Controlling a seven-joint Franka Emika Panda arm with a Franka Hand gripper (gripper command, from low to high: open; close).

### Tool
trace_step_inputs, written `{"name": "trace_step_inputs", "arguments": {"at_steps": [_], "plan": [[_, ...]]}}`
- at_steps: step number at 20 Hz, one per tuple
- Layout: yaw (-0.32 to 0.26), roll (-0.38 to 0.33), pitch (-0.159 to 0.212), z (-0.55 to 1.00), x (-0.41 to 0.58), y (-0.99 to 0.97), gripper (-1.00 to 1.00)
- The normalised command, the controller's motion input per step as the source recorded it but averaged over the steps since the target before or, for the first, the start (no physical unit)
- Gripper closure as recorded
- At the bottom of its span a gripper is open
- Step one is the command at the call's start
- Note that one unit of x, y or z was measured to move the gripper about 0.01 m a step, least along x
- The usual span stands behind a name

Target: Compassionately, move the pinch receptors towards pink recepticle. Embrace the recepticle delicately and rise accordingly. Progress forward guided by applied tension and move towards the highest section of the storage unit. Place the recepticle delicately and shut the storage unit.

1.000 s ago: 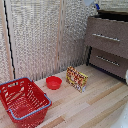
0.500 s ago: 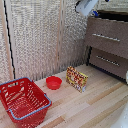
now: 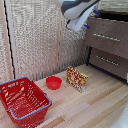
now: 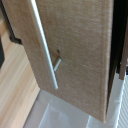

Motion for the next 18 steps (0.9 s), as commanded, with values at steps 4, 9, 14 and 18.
{"name": "trace_step_inputs", "arguments": {"at_steps": [4, 9, 14, 18], "plan": [[0.112, -0.337, 0.009, -0.1, 0.0, -0.01, -1.0], [0.171, -0.327, 0.079, -0.12, -0.09, -0.12, -1.0], [0.185, -0.255, 0.086, -0.19, -0.174, -0.22, -1.0], [0.152, -0.261, 0.052, -0.16, -0.379, -0.18, -1.0]]}}
